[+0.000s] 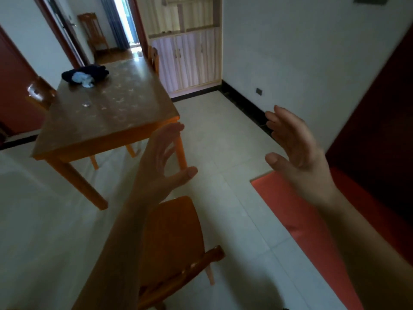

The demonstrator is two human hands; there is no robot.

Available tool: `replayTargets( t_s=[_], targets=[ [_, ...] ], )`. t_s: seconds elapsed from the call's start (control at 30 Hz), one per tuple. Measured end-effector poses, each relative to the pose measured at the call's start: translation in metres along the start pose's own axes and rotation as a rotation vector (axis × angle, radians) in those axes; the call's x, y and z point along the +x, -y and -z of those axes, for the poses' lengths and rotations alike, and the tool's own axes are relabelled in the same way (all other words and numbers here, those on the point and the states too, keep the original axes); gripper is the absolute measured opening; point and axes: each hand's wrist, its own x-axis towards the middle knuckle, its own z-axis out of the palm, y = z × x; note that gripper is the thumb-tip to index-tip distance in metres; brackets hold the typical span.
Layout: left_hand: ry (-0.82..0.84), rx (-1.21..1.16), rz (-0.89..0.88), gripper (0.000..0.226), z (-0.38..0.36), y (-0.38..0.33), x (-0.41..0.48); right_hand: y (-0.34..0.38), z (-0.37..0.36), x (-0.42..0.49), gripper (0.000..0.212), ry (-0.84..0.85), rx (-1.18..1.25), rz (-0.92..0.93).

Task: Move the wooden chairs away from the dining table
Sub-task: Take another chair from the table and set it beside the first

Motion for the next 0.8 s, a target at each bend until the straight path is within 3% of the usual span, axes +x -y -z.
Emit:
replayTargets(
  t_s=[0.33,0.53,0.8],
  targets=[
    [0.002,-0.043,-0.004,0.086,-0.172,0.027,0.128,-0.096,0.193,0.067,0.072,-0.007,0.0,-0.035],
    [-0.019,0.038,-0.002,0.085,-0.204,0.057,0.201,-0.159,0.211,0.154,0.068,0.051,0.032,0.014],
    [-0.103,0.071,-0.048,0.086,-0.196,0.16,0.349,-0.263,0.225,0.304,0.077,0.178,-0.071,0.088]
  ],
)
